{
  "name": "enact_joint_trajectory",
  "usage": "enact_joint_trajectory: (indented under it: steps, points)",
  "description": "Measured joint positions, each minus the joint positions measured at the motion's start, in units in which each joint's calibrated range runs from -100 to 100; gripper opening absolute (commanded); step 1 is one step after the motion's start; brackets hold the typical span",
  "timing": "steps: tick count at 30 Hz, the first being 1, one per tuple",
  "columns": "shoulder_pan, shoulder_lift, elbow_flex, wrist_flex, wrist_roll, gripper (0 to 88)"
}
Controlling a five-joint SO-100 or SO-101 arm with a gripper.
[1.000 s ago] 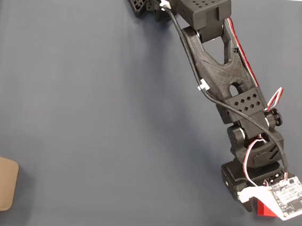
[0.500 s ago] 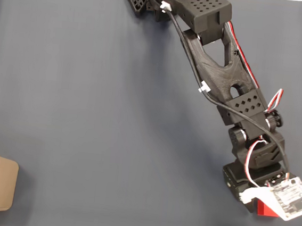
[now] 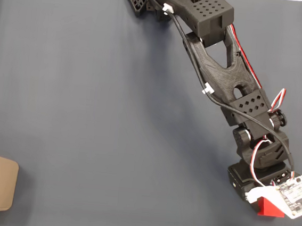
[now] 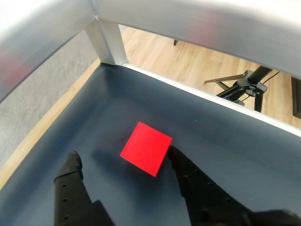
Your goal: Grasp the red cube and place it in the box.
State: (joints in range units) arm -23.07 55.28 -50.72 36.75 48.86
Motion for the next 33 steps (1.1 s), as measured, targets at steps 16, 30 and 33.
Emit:
enact_joint_trajectory:
  steps: [16,30,33]
  points:
    - [-0.96,1.30,-1.54,-1.03,0.10,42.2]
    - [-2.00,1.30,-1.63,-1.03,0.34,41.7]
    - [-1.85,1.30,-1.63,-1.03,0.34,40.6]
